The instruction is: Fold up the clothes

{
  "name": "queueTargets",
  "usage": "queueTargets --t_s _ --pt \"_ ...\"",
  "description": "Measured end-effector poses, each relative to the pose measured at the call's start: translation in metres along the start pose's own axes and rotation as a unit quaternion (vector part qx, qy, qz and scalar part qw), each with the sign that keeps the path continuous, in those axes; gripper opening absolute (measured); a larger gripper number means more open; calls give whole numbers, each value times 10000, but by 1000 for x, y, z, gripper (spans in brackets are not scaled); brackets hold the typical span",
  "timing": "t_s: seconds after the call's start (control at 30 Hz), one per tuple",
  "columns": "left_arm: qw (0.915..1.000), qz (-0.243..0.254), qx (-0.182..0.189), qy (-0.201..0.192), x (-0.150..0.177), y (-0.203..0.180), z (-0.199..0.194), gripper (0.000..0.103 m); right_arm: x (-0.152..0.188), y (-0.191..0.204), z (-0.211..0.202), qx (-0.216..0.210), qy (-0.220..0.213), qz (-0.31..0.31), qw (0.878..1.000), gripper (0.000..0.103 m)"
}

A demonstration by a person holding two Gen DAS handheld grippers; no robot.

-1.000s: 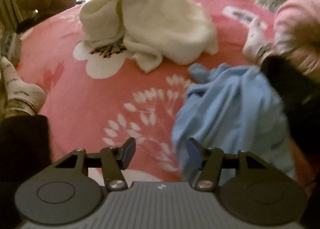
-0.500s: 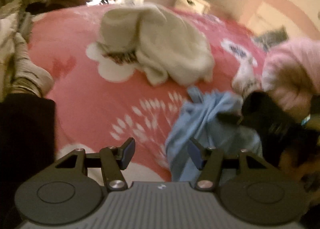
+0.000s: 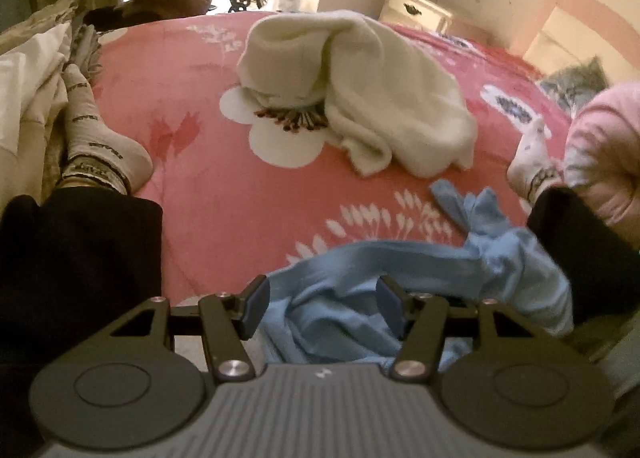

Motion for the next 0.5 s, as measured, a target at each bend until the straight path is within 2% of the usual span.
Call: queueTargets --t_s 0.07,0.1,0.2,0.3,0.47,0.5 --pt "9998 129 -59 116 5 -2 4 61 -19 -6 -38 92 -160 -166 9997 20" --pt "9997 157 -83 190 8 -2 6 61 -30 -12 -55 298 -269 -338 9986 24" --pt "9988 220 -222 382 15 -3 13 61 -68 -40 -80 1001 -392 -842 9906 26" --pt "9977 337 -392 441 17 -3 14 61 -89 -77 -64 1282 -39 -1074 9859 28" --pt "9907 835 -958 488 19 4 30 62 -75 -135 -13 1081 1153 -537 9860 39" --pt "9902 872 -966 513 20 4 35 61 -71 -144 -8 1017 1304 -320 9857 36"
Point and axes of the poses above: each gripper's, at about its wrist camera, not at the fingertips, and z roughly the way its jaws point, y to its left, x to its underside, the point moved 5 cm from there along z, roughly the way its jaws point, and after that the axes turned 13 degrees about -y, right-handed, at the moved point
